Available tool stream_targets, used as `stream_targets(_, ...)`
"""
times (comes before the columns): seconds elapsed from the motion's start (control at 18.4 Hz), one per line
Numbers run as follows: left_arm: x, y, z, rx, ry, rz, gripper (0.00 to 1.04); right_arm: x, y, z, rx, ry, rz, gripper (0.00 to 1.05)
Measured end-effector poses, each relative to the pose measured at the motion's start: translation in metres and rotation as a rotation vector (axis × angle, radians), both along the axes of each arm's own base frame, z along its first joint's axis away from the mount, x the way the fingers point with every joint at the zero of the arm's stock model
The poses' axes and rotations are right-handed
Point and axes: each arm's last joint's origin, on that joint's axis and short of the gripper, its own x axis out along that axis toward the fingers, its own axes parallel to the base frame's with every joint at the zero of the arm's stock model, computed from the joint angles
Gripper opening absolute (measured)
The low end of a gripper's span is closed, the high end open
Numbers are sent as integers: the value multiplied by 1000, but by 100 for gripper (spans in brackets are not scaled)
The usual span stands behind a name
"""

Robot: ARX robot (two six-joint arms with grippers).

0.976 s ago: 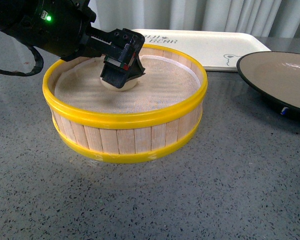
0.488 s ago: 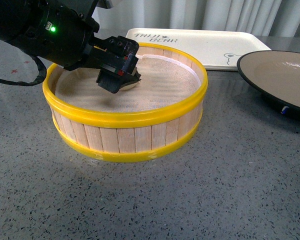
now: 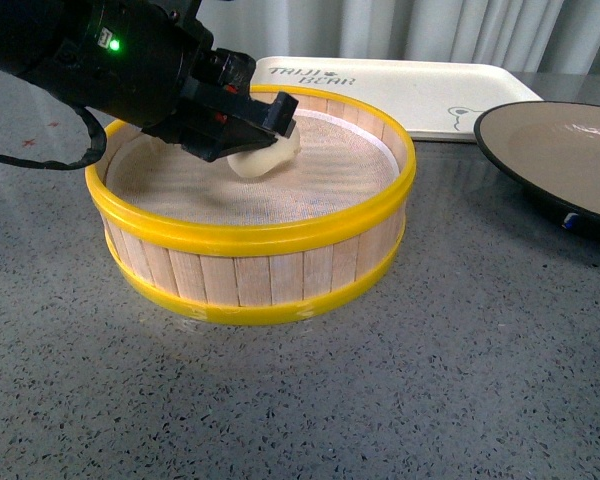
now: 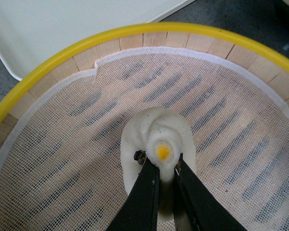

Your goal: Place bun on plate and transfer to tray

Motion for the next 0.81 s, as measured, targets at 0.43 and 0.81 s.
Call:
stream_targets(0.43, 20, -100, 37, -87, -107, -249, 5, 0, 0, 0, 0, 0, 0, 96)
stream_targets(0.81, 19, -189, 42, -123, -68, -400, 5, 0, 0, 0, 0, 0, 0, 96)
